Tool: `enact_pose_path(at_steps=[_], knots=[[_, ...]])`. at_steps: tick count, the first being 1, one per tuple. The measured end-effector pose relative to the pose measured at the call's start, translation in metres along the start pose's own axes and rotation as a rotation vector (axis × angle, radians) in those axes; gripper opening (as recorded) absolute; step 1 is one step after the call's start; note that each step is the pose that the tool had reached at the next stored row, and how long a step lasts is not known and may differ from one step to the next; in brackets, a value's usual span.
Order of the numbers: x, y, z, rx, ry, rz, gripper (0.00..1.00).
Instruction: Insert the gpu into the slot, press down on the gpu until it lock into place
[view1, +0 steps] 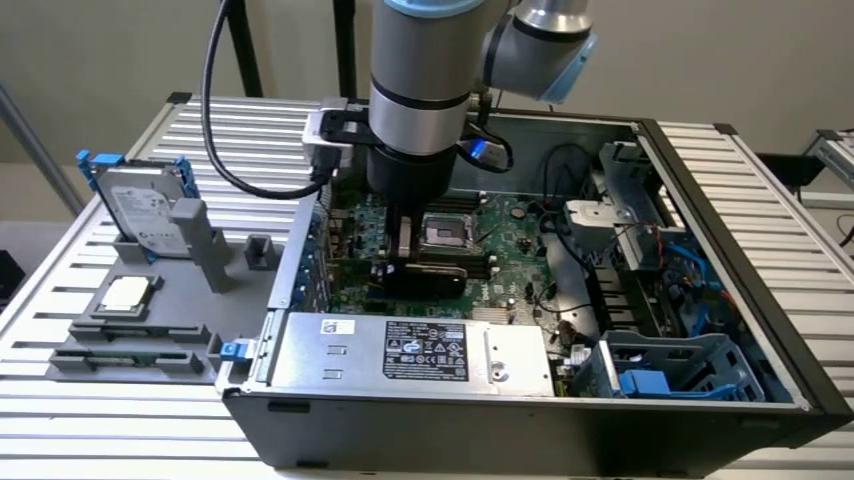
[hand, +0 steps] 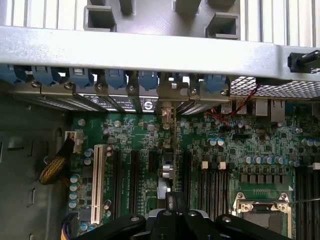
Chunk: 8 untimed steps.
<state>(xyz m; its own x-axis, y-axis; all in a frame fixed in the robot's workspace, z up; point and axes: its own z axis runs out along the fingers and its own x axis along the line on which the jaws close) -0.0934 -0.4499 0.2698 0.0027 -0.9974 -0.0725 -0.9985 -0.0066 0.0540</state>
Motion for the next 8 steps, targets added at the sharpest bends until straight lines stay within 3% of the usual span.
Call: enact_pose_path(at_steps=[6,8], knots=[[0.0002,-0.0001,0.0036,0.0001,-0.0004,0.0,0.11],[-0.0003,0.0001,-0.0002,0.0017,-0.0027,0.0,0.11]])
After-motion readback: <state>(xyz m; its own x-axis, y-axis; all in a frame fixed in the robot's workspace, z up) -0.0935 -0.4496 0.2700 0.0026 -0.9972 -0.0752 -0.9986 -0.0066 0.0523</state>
